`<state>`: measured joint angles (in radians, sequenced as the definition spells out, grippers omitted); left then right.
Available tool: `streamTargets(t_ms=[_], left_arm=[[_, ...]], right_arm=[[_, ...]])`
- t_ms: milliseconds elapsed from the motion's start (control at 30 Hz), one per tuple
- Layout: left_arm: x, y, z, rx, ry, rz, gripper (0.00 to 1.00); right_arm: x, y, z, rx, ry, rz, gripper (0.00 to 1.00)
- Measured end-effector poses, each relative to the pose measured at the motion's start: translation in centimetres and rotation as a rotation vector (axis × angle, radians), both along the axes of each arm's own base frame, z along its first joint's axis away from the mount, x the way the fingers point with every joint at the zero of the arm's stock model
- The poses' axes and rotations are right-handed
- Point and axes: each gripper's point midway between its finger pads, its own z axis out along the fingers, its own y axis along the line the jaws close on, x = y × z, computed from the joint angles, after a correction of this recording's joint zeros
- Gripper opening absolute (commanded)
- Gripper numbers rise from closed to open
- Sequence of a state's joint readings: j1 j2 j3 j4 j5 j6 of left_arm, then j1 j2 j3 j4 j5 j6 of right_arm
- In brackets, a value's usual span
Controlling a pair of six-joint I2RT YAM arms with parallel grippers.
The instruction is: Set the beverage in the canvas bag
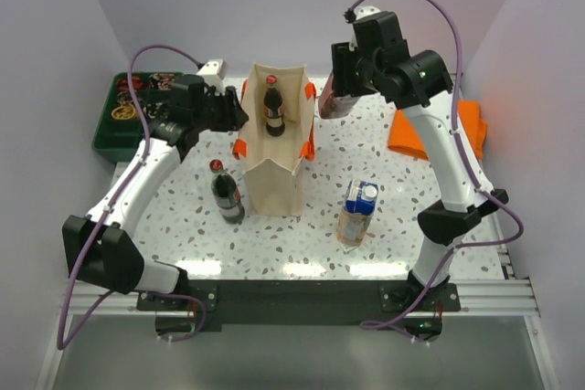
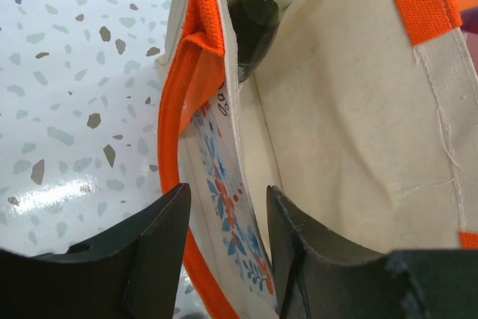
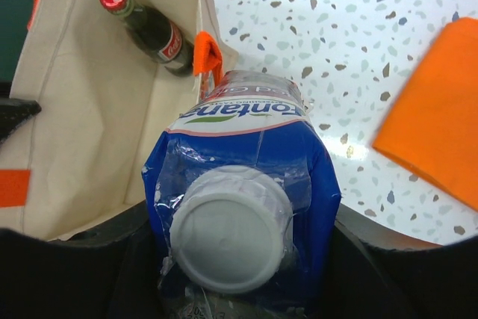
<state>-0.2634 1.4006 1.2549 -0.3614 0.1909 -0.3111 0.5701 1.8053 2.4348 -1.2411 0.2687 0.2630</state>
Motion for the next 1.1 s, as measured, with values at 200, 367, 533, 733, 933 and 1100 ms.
streamTargets(t_ms=[200,367,533,733,933,1100], left_arm=[[0.0,-0.1,-0.2,0.000,0.005,-0.004,0.51],[0.1,-0.1,-0.2,0.000,0.006,-0.004,0.51],[0.1,-0.1,-0.4,0.001,0.010,-0.004,0.46],[0.3,-0.2,-0.9,0.005,0.022,-0.004,0.33],[0.3,-0.2,-1.0,0.005,0.024,-0.005,0.25],[0.4,-0.2,-0.9,0.003,0.021,-0.007,0.21]], right_arm=[[1.2,0.9,1.7,0.053,-0.076,0.006,0.00],[1.8,1.8,3.7,0.117,-0.143,0.023,0.00],[1.2,2.0,6.3,0.179,-0.212,0.047,0.00],[-0.9,1.5,10.7,0.272,-0.309,0.078,0.00],[-2.1,2.5,12.6,0.377,-0.326,0.128,0.00],[-2.1,4.3,11.6,0.426,-0.256,0.173,0.00]])
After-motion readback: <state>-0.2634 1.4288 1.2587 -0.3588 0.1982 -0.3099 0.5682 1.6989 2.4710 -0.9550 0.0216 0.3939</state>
